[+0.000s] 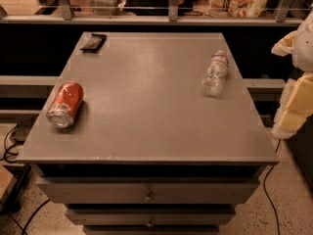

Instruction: Move water bottle near coke can

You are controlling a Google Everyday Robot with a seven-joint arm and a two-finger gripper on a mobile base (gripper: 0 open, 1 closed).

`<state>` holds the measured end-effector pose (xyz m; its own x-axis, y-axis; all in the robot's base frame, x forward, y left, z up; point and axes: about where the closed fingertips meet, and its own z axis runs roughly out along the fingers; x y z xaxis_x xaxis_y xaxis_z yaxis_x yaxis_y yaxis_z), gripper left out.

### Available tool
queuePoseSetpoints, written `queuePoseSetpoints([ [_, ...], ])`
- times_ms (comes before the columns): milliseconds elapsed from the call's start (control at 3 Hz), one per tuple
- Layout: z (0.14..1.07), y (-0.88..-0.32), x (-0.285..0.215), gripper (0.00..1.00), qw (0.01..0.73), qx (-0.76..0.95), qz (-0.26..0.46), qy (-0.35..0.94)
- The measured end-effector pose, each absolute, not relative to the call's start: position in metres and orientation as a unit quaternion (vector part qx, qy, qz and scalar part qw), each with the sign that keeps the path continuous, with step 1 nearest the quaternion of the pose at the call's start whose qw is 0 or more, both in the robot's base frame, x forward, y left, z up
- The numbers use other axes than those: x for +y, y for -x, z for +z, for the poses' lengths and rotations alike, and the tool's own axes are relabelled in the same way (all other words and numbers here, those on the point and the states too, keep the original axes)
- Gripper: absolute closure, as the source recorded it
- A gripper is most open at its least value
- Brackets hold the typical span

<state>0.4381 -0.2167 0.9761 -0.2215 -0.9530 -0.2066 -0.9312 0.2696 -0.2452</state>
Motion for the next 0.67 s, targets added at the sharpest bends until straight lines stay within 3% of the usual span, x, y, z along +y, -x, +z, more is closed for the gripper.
queuePoseSetpoints([
  [667,0.9819,-0.4477,-0.2177,0.00,0.184,0.781,-0.026,0.597],
])
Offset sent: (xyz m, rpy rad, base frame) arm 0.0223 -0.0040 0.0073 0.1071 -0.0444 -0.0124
